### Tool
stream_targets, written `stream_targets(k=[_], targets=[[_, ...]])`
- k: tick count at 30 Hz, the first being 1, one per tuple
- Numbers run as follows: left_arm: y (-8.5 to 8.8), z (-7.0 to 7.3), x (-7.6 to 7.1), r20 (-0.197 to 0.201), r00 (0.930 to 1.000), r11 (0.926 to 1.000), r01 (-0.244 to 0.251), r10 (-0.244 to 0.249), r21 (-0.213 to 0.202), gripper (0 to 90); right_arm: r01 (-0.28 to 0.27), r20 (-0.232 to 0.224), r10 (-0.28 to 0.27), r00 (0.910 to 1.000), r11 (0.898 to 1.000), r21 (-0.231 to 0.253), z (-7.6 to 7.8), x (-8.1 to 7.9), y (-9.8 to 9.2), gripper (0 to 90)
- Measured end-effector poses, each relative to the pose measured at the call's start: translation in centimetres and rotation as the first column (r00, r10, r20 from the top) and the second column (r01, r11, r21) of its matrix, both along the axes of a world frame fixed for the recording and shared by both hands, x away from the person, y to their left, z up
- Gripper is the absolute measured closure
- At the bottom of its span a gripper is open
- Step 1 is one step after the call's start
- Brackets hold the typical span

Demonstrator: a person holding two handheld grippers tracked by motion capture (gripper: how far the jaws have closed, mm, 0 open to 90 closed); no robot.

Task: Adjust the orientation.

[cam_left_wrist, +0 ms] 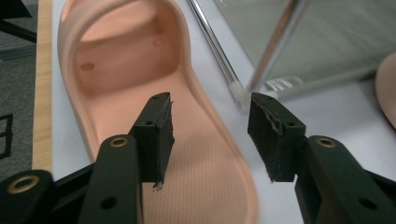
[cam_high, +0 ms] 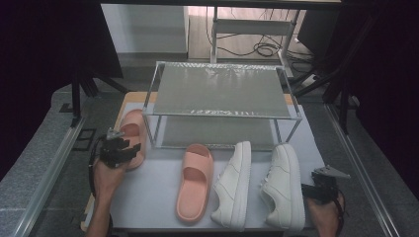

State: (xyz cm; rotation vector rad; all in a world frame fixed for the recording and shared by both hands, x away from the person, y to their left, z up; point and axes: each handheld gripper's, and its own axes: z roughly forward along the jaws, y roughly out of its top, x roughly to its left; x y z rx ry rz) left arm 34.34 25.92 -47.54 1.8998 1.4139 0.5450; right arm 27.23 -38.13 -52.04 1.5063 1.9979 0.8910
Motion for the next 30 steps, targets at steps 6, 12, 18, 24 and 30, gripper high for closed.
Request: stream_targets(k=[6, 12, 18, 24, 30], targets=[[-0.4, 0.4, 1.5, -0.002, 1.0000, 1.0000, -0.007, 0.007, 0.001, 54.0, -0.001, 0.000, 0.001, 1.0000, 1.000, -0.001, 0.0, 0.0, 0.0, 20.3], [-0.8, 0.4, 3.5, -0.009, 0.9994, 0.9993, -0.032, 0.032, 0.020, 59.3, -0.001, 0.000, 0.001, 1.0000, 1.000, -0.001, 0.0, 0.0, 0.0, 20.3], [-1.0, -0.3, 4.9, -0.021, 0.9989, 0.9989, -0.042, 0.043, 0.019, 62.6, -0.001, 0.000, 0.001, 1.0000, 1.000, -0.001, 0.0, 0.0, 0.0, 20.2], [-1.3, -0.6, 5.8, -0.021, 0.9978, 0.9974, -0.061, 0.062, 0.038, 65.9, -0.001, 0.001, 0.001, 1.0000, 1.000, -0.001, 0.0, 0.0, 0.0, 20.3], [-1.5, -0.9, 6.7, -0.044, 0.9966, 0.9968, -0.068, 0.070, 0.044, 72.5, -0.001, 0.001, 0.001, 1.0000, 1.000, -0.001, 0.0, 0.0, 0.0, 20.2]])
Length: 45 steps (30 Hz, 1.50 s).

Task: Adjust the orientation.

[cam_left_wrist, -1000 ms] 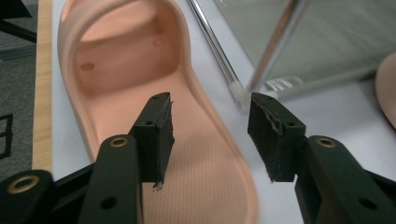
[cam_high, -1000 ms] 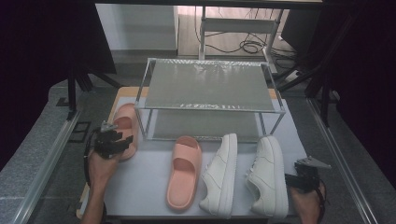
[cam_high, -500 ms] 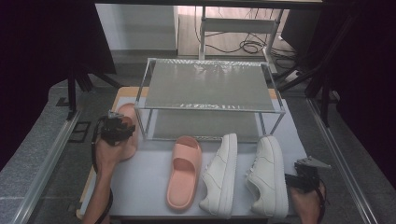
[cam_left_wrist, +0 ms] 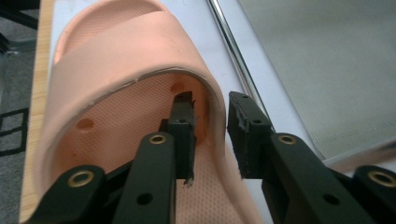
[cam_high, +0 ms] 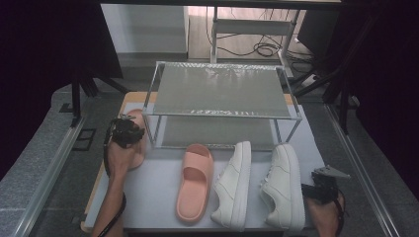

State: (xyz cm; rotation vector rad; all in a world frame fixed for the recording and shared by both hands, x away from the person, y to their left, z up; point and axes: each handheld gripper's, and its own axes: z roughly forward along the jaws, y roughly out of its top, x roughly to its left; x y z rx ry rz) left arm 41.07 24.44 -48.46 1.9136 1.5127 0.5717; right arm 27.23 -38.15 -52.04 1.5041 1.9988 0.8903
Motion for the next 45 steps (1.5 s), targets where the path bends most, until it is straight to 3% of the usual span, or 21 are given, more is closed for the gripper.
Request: stream_targets(k=[3, 14, 24, 31, 36, 45], targets=[[-0.1, -0.1, 0.2, -0.004, 1.0000, 1.0000, -0.007, 0.007, 0.004, 77.9, 0.000, 0.000, 0.000, 1.0000, 1.000, 0.000, 0.0, 0.0, 0.0, 20.3], [0.4, 0.4, 0.1, -0.005, 0.9993, 0.9993, -0.038, 0.038, -0.001, 84.3, 0.000, 0.000, 0.000, 1.0000, 1.000, 0.000, 0.0, 0.0, 0.0, 20.3], [1.5, 1.2, -1.0, 0.000, 0.9994, 0.9994, -0.036, 0.036, -0.001, 85.4, 0.001, 0.000, -0.001, 1.0000, 1.000, 0.001, 0.0, 0.0, 0.0, 20.3], [2.4, 2.2, -2.8, 0.022, 0.9993, 0.9995, -0.029, 0.029, 0.007, 85.5, 0.001, 0.000, -0.001, 1.0000, 1.000, 0.001, 0.0, 0.0, 0.0, 20.2], [3.1, 3.3, -5.0, 0.046, 0.9988, 0.9998, -0.014, 0.014, 0.014, 85.5, 0.001, 0.000, -0.001, 1.0000, 1.000, 0.001, 0.0, 0.0, 0.0, 20.2], [3.6, 3.8, -7.8, 0.061, 0.9981, 0.9998, 0.003, -0.004, 0.022, 85.4, 0.001, 0.001, -0.001, 1.0000, 1.000, 0.000, 0.0, 0.0, 0.0, 20.3]])
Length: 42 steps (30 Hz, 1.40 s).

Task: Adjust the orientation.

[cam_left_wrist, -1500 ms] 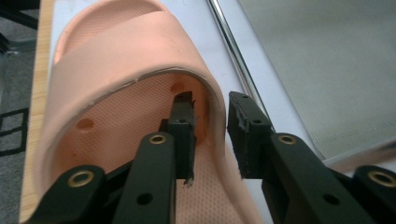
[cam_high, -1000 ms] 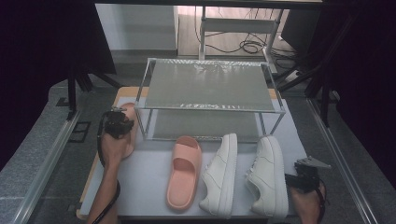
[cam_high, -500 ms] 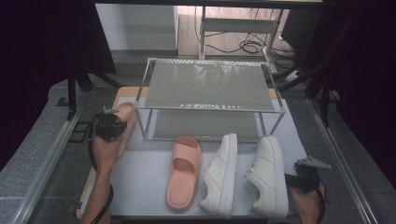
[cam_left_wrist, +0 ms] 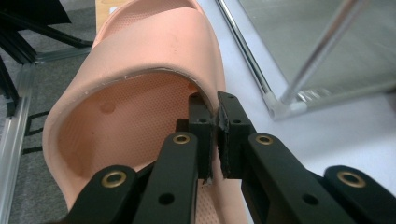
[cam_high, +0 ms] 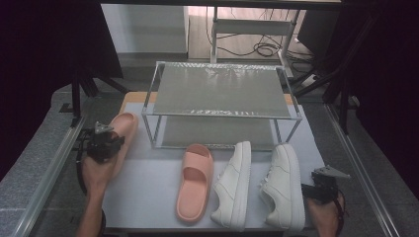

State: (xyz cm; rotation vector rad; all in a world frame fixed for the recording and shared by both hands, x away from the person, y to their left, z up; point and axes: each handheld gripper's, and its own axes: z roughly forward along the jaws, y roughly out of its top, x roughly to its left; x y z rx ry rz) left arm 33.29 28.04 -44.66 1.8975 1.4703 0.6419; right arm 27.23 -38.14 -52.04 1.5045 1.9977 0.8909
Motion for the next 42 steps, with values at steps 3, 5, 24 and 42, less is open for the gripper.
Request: stream_targets(k=[3, 5, 24, 42], targets=[[0.1, 0.0, -0.9, -0.002, 1.0000, 1.0000, 0.006, -0.006, -0.001, 85.4, 0.000, 0.000, 0.000, 1.0000, 1.000, 0.001, 0.0, 0.0, 0.0, 20.3], [0.2, -0.1, -1.6, -0.006, 0.9999, 0.9999, 0.015, -0.015, 0.004, 85.4, -0.001, -0.002, 0.001, 1.0000, 1.000, 0.000, 0.0, 0.0, 0.0, 20.3], [-0.9, 0.2, -7.2, -0.019, 0.9940, 0.9936, 0.108, -0.108, 0.031, 85.1, 0.002, 0.000, -0.002, 1.0000, 1.000, 0.001, 0.0, 0.0, 0.0, 20.3], [-3.9, 0.0, -10.5, -0.031, 0.9759, 0.9752, 0.217, -0.216, 0.043, 85.1, 0.001, 0.000, -0.001, 1.0000, 1.000, 0.001, 0.0, 0.0, 0.0, 20.3]])
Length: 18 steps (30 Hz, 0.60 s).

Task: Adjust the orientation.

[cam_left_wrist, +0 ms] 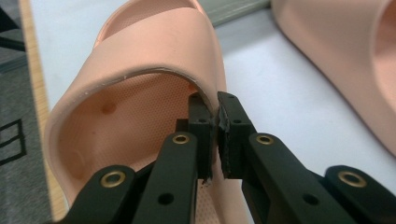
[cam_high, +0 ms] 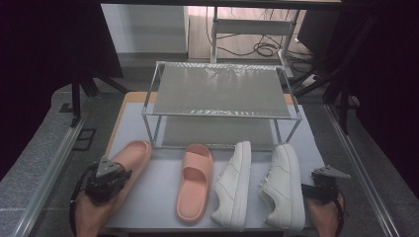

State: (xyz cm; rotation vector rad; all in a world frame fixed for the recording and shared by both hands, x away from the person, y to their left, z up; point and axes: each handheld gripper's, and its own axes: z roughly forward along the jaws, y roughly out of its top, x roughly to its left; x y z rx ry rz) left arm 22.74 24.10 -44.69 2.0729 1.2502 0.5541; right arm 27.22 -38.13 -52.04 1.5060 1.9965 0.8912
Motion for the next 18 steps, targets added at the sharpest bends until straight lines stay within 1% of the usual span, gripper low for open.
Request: stream_targets(k=[4, 6, 7, 8, 12, 13, 15, 17, 18], targets=[[-1.1, -0.1, 0.0, 0.002, 0.9995, 0.9995, 0.033, -0.033, -0.005, 85.1, 0.000, 0.000, 0.000, 1.0000, 1.000, 0.000, 0.0, 0.0, 0.0, 20.3], [-1.6, -0.1, 0.2, 0.002, 0.9988, 0.9988, 0.050, -0.050, -0.005, 85.0, -0.001, -0.002, 0.001, 1.0000, 1.000, 0.000, 0.0, 0.0, 0.0, 20.3], [-2.2, -0.2, 0.5, 0.002, 0.9980, 0.9980, 0.063, -0.063, -0.005, 85.1, 0.000, 0.000, 0.000, 1.0000, 1.000, 0.000, 0.0, 0.0, 0.0, 20.3], [-2.2, -0.2, 0.5, 0.002, 0.9980, 0.9980, 0.063, -0.063, -0.005, 85.0, 0.000, 0.000, 0.000, 1.0000, 1.000, 0.000, 0.0, 0.0, 0.0, 20.3], [-3.2, -0.2, 1.1, 0.016, 0.9973, 0.9973, 0.072, -0.072, -0.016, 85.0, 0.000, 0.000, 0.000, 1.0000, 1.000, 0.000, 0.0, 0.0, 0.0, 20.3], [-3.8, -0.2, 1.5, 0.024, 0.9968, 0.9968, 0.077, -0.076, -0.022, 85.0, 0.000, 0.000, 0.000, 1.0000, 1.000, 0.000, 0.0, 0.0, 0.0, 20.3], [-4.1, -0.2, 1.6, 0.027, 0.9964, 0.9964, 0.081, -0.081, -0.023, 85.0, 0.000, 0.000, 0.000, 1.0000, 1.000, 0.000, 0.0, 0.0, 0.0, 20.3], [-4.9, -0.2, 2.2, 0.032, 0.9957, 0.9956, 0.088, -0.087, -0.032, 85.0, 0.000, 0.000, 0.000, 1.0000, 1.000, 0.000, 0.0, 0.0, 0.0, 20.3], [-4.9, -0.2, 2.2, 0.032, 0.9957, 0.9956, 0.088, -0.087, -0.032, 85.0, 0.000, 0.000, 0.000, 1.0000, 1.000, 0.000, 0.0, 0.0, 0.0, 20.3]])
